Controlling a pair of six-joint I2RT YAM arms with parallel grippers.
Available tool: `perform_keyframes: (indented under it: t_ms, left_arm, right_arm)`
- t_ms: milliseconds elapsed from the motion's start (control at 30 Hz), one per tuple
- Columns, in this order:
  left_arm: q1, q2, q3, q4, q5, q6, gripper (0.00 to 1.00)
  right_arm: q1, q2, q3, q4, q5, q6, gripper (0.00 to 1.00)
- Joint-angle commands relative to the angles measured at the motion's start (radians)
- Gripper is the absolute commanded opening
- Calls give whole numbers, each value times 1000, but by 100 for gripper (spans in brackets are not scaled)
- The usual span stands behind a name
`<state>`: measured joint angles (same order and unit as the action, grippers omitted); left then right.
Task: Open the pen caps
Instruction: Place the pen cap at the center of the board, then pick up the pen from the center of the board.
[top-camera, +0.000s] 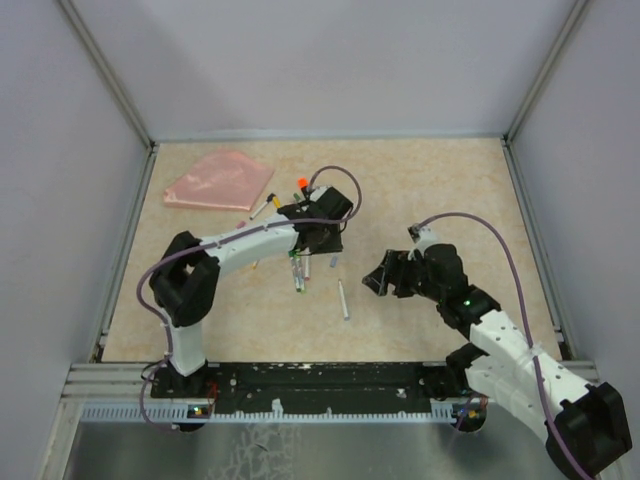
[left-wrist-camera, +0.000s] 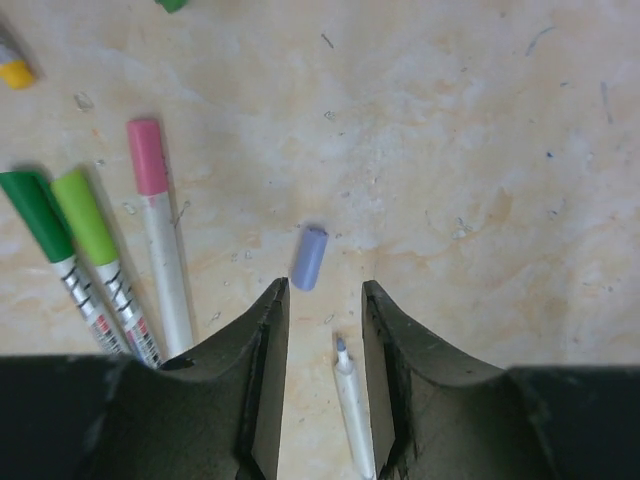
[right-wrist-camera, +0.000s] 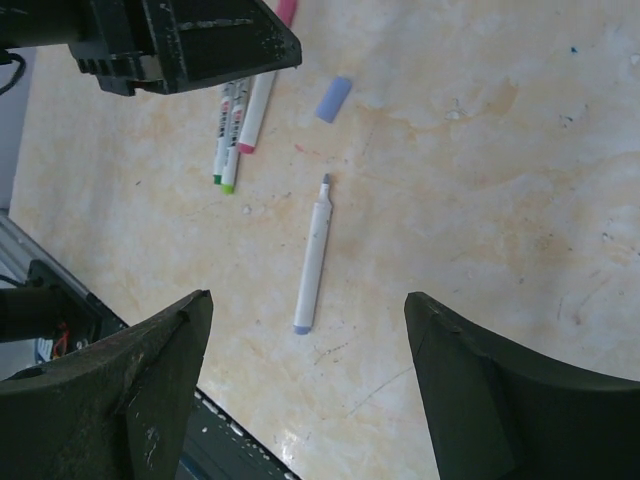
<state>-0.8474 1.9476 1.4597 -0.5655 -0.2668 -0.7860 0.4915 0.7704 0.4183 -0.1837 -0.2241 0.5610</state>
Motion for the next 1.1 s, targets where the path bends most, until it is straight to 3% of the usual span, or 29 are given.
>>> perform_keyframes:
  t_ms: [0, 133, 233, 400, 633, 867, 1067]
  left_arm:
    - [0, -173, -91, 74, -69, 171, 42]
    - [47, -306, -238, 142, 2, 376, 52]
    - [95, -412, -369, 210, 46, 490, 72]
    - [291, -506, -480, 250, 225, 594, 81]
    - [429, -343, -362, 80, 276, 750, 81]
    - [489, -162, -240, 30, 321, 794, 62]
    - [502, -77, -177, 6, 281, 812, 53]
  right_arm:
    - [-11, -19, -5, 129, -94, -8, 78]
    - [-11, -5, -15, 185, -149, 3, 78]
    - [-10, 23, -16, 217, -184, 11, 78]
    - [-11, 75, -16, 266, -215, 30, 78]
    - [-10, 151, 6, 315, -253, 33, 78]
    - [-10, 190, 31, 333, -256, 29, 78]
    - [-10, 202, 42, 332, -248, 25, 78]
